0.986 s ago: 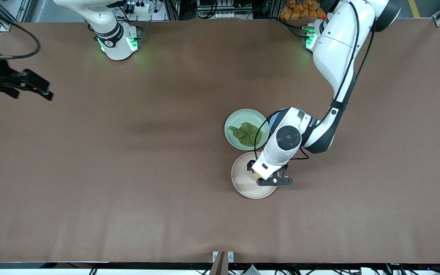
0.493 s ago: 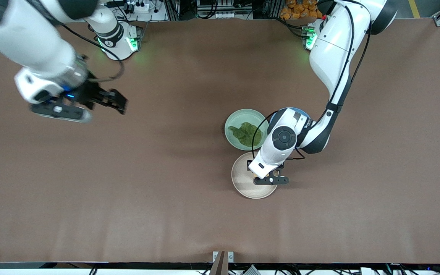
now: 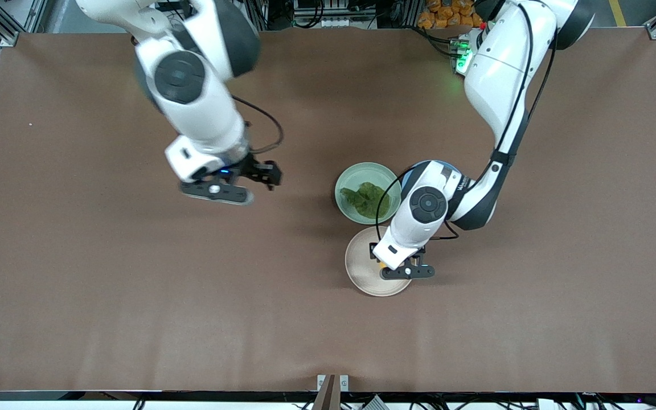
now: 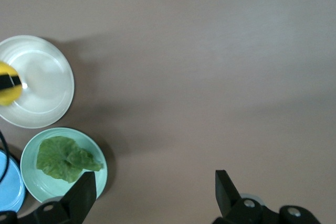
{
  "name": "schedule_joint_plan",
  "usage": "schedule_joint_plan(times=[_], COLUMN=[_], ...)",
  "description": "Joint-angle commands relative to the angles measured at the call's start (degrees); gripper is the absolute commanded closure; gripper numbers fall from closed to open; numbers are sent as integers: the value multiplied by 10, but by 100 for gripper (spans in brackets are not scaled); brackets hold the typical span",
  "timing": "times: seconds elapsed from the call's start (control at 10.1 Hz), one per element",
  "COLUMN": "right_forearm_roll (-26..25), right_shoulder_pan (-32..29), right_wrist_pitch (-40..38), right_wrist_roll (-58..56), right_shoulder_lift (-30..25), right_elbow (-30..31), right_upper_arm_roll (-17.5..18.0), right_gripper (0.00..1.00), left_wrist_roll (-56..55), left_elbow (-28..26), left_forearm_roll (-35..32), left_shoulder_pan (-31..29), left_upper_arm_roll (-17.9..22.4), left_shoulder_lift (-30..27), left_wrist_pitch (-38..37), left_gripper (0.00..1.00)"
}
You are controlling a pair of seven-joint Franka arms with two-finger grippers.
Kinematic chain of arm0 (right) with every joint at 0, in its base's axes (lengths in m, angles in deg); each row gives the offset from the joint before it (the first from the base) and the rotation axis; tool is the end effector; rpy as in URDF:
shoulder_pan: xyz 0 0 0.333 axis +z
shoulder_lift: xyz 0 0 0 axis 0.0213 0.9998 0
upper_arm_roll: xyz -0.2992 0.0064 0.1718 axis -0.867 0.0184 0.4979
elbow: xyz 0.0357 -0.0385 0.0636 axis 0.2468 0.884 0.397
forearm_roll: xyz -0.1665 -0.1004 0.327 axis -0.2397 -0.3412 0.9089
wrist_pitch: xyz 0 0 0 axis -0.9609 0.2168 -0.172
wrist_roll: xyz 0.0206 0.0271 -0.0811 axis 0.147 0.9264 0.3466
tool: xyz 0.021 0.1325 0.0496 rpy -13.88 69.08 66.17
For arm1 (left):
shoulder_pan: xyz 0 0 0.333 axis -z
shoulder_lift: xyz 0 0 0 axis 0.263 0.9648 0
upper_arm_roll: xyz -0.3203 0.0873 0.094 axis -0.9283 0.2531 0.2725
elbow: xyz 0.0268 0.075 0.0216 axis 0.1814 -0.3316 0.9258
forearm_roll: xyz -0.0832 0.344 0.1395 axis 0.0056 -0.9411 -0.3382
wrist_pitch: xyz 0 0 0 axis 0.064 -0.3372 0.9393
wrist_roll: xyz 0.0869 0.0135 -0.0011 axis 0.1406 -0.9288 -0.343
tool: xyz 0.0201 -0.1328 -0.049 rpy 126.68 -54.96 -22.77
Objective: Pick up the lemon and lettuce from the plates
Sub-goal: 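Lift the lemon with the left gripper while the right gripper reaches the lettuce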
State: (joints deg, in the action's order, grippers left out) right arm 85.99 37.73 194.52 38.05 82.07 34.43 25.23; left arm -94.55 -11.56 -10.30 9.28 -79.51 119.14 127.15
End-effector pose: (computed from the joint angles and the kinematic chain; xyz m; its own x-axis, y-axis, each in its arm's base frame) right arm 0.5523 0.3897 0.4613 0.9865 -0.1636 -0.0063 -0.1637 -0.9859 -0.0344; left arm 0.6638 -0.3618 0.2342 0.9923 0.0543 0.1109 0.0442 -0.9948 0.0919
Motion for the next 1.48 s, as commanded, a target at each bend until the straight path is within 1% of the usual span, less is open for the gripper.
schedule_joint_plan(times=[0.0, 0.1, 0.3, 0.39, 0.49, 0.59, 0.69, 0.79, 0.89, 0.99, 1.18, 1.38], right_forearm_roll=[-6, -6, -8, -9, -24, -50, -63, -64, -66, -80, -90, -91], right_shoulder_pan=[43, 60, 92, 107, 123, 144, 157, 168, 180, 190, 196, 203], right_wrist_pitch=[39, 59, 125, 154, 157, 157, 157, 164, 181, 191, 199, 212], right_wrist_roll=[24, 39, 93, 119, 141, 180, 212, 227, 253, 272, 296, 299], right_shoulder_lift=[50, 72, 119, 137, 159, 187, 213, 236, 263, 288, 329, 347], right_elbow=[-13, -16, -18, -25, -46, -70, -91, -108, -127, -148, -186, -193], right_upper_arm_roll=[-5, -5, -5, -7, -7, -8, -8, -8, -12, -19, -19, -21], right_gripper=[0, 0, 0, 0, 0, 0, 0, 0, 0, 2, 5, 7], left_wrist_roll=[-10, -11, -16, -14, -13, -14, -16, -9, -5, 19, 74, 131], left_elbow=[-21, -39, -92, -110, -123, -145, -181, -198, -200, -201, -201, -212], left_forearm_roll=[3, 3, 5, 20, 31, 33, 33, 33, 32, 32, 28, 26], left_shoulder_pan=[-29, -47, -82, -96, -107, -111, -111, -123, -138, -151, -183, -217], left_upper_arm_roll=[0, -1, -2, -4, -4, -4, -2, -2, -2, -1, -1, -1], left_shoulder_lift=[-63, -89, -149, -179, -205, -233, -265, -281, -284, -284, -284, -288], left_wrist_pitch=[-48, -61, -68, -85, -105, -126, -130, -130, -132, -135, -153, -161], left_gripper=[100, 100, 100, 100, 100, 100, 100, 100, 100, 100, 100, 100])
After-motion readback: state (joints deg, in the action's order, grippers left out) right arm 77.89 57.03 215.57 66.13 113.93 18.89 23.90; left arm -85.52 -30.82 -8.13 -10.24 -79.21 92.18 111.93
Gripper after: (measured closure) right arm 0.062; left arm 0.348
